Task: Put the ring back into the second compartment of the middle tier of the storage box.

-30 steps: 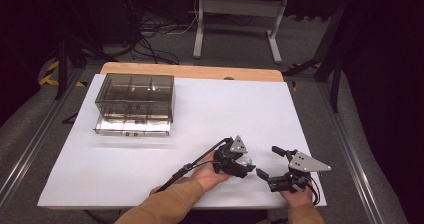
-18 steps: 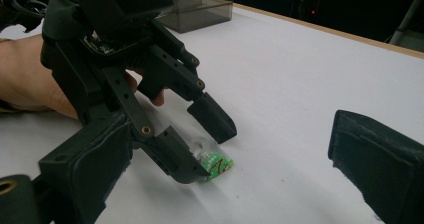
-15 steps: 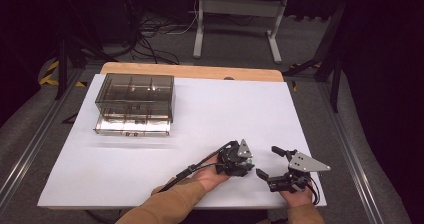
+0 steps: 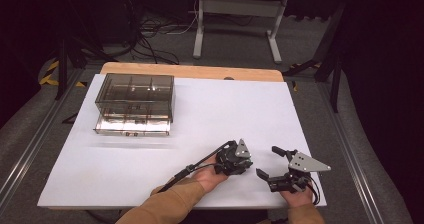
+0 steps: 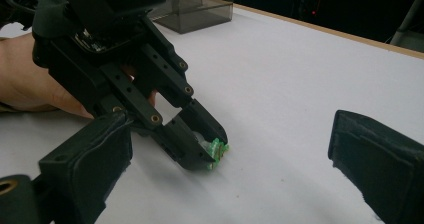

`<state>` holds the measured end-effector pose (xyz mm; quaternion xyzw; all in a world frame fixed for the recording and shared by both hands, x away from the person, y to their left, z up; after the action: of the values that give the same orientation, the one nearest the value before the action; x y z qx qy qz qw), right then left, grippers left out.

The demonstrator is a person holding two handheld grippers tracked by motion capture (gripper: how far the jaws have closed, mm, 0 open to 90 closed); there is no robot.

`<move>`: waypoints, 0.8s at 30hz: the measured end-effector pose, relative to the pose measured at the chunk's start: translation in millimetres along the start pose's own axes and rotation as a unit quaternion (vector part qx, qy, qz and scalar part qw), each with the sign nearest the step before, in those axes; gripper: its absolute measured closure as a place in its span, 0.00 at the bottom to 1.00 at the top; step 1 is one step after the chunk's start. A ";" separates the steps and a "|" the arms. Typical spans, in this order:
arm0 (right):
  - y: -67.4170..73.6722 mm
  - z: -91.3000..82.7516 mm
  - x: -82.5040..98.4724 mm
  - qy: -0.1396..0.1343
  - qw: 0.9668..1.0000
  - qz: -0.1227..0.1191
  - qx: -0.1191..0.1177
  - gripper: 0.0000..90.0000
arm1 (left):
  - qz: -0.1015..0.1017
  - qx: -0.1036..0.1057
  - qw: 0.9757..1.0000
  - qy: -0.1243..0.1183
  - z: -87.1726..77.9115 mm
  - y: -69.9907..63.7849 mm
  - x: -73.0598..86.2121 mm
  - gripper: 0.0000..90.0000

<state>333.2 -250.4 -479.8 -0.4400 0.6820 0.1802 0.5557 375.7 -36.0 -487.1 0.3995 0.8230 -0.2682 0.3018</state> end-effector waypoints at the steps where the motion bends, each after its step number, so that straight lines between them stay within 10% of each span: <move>1: 0.0 0.0 0.0 0.000 1.000 0.000 0.000 0.05 | -0.004 0.004 1.000 -0.002 -2.2 0.5 0.4 0.82; 24: -0.1 0.2 0.0 -0.003 1.000 0.002 -0.003 0.05 | -0.004 -0.001 0.999 -0.032 -55.3 6.2 -1.7 0.82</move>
<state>333.4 -250.3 -479.9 -0.4397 0.6805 0.1848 0.5562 365.9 4.2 -449.9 0.3872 0.8148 -0.2813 0.3271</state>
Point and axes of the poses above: each handheld gripper's, and its own axes: z roughly forward along the jaws, x roughly out of its underside, y roughly to its left, the point moved 1 cm from there along z, roughly forward along the jaws, and after that the axes turned 14 degrees about -z, right-handed, at the moved point
